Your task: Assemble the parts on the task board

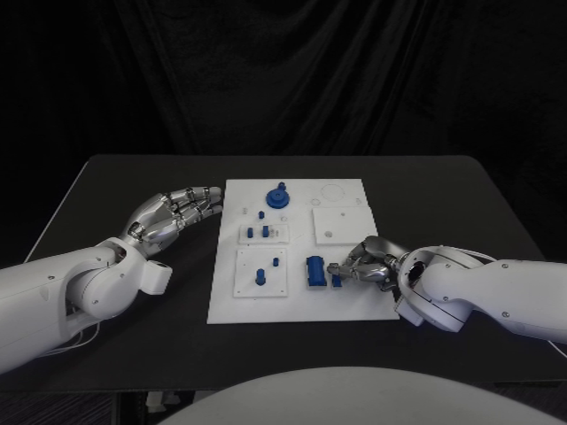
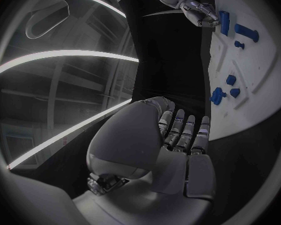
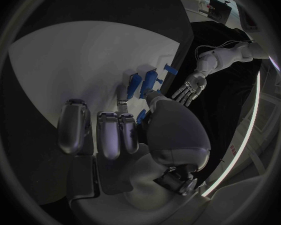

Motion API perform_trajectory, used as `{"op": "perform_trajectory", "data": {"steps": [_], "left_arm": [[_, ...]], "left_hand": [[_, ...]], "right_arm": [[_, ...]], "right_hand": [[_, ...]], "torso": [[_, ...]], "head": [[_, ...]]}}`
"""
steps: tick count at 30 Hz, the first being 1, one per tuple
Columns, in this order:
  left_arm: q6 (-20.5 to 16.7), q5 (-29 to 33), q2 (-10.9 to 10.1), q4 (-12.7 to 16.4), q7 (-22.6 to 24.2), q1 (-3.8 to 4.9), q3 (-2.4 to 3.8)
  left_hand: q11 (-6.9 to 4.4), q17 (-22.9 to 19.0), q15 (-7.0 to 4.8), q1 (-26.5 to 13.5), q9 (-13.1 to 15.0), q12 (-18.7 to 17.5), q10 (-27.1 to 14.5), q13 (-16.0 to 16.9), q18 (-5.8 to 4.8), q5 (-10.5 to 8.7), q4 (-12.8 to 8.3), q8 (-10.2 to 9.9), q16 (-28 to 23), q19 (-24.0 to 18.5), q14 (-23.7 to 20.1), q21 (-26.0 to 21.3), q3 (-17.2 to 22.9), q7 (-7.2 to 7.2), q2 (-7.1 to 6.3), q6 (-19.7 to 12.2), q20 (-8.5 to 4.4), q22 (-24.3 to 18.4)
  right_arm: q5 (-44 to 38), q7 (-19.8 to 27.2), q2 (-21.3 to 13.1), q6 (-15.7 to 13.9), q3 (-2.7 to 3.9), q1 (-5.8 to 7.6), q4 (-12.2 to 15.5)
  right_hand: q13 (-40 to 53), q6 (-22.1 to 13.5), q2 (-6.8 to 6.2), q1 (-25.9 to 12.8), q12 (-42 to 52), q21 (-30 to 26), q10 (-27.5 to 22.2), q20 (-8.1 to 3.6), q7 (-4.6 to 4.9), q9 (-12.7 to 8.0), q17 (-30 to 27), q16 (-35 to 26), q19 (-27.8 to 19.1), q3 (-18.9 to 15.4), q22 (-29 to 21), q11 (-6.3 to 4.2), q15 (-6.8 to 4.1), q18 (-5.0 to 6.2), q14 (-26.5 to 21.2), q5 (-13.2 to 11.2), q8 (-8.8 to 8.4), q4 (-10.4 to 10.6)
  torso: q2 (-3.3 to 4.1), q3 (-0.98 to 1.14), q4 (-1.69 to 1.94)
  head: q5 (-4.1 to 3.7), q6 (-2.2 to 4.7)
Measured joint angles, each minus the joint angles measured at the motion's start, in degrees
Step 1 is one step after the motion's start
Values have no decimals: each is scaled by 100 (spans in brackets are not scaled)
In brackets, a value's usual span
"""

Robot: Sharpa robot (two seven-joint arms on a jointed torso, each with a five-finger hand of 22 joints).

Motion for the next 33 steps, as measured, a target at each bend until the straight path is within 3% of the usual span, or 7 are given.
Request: {"op": "perform_trajectory", "data": {"steps": [5, 12, 20, 24, 27, 31, 33], "left_arm": [[5, 0, 2, -2, -12, 0, 0], [11, 0, 2, -3, -22, -1, 0], [21, 0, -30, 0, -28, -6, 0], [21, 0, -43, 0, -28, -11, 0], [21, 0, -43, 0, -29, -12, 0], [22, 0, -40, -2, -29, -16, 0], [22, 0, -39, -2, -29, -17, 0]], "left_hand": [[0, 0, 0, 0, 0, 0, 0, 0, 0, 0, 0, 0, 0, 0, 0, 0, 0, 0, 0, 0, 0, 0], [0, 0, 0, 0, 0, 0, 0, 0, 0, 0, 0, 0, 0, 0, 0, 0, 0, 0, 0, 0, 0, 0], [0, 0, 0, 0, 0, 23, 0, 1, 0, 0, 0, 0, 0, 0, 0, 0, 0, 0, 0, 0, 0, 0], [0, 0, 0, 0, 0, 23, 0, 0, 0, 0, 0, 0, 0, 0, 0, 0, 0, 0, 0, 0, 0, 0], [0, 0, 0, 0, 0, 23, 0, 1, 0, 0, 0, 0, 0, 0, 0, 0, 0, 0, 0, 0, 0, 0], [0, 0, 0, 0, 0, 23, 0, 0, 0, 0, 0, 0, 0, 0, 0, 0, 0, 0, 0, 0, 0, 1], [0, 0, 0, 0, 0, 23, 0, 1, 0, 0, 0, 0, 0, 0, 0, 0, 0, 0, 0, 0, 0, 0]], "right_arm": [[-49, 9, -14, -31, 0, -1, 6], [-223, 71, -153, -167, 1, -2, 130], [-473, 106, -409, -166, 0, -43, 418], [-614, 69, -509, -64, -4, -71, 495], [-687, 30, -534, 42, -4, -79, 516], [-762, -32, -540, 248, -3, -95, 520], [-774, -47, -540, 303, -3, -96, 520]], "right_hand": [[0, 0, 29, -74, 0, -21, 0, 0, 0, -1, 0, 0, 0, -124, 0, 0, 0, 0, 0, -85, 0, 124], [-1, 0, 21, -60, 0, -21, 0, 0, 0, 31, 0, 0, 0, -179, 0, 0, 0, -1, 0, 6, 4, 69], [-1, -117, 25, 219, 0, -55, 0, 0, 12, 193, 0, 0, 0, -332, 0, 0, 0, -2, 0, 222, 246, -19], [-1, -496, 97, 425, 0, -37, 0, 0, -1, 606, 0, 0, 0, -492, 0, 0, 0, -2, 0, 474, 863, -117], [-1, -586, 107, 488, 0, -37, 0, 0, -54, 794, 0, 0, 0, -540, 0, 0, 0, -2, 0, 602, 1166, -147], [-1, -770, 167, 548, 0, -37, 3, -34, -155, 1261, 0, 0, 10, -655, 0, -105, -66, -2, -18, 693, 1884, -151], [-1, -814, 168, 548, 0, -37, 1, -42, -159, 1340, 0, 0, 1, -664, 0, -106, -66, -2, -17, 693, 2007, -142]], "torso": [[1, 0, 1], [2, 0, -4], [1, 5, -9], [-2, 7, -7], [-4, 7, -7], [-8, 7, -10], [-9, 7, -13]], "head": [[0, 0], [29, 0], [42, 0], [20, 0], [19, 0], [28, 0], [29, 0]]}}
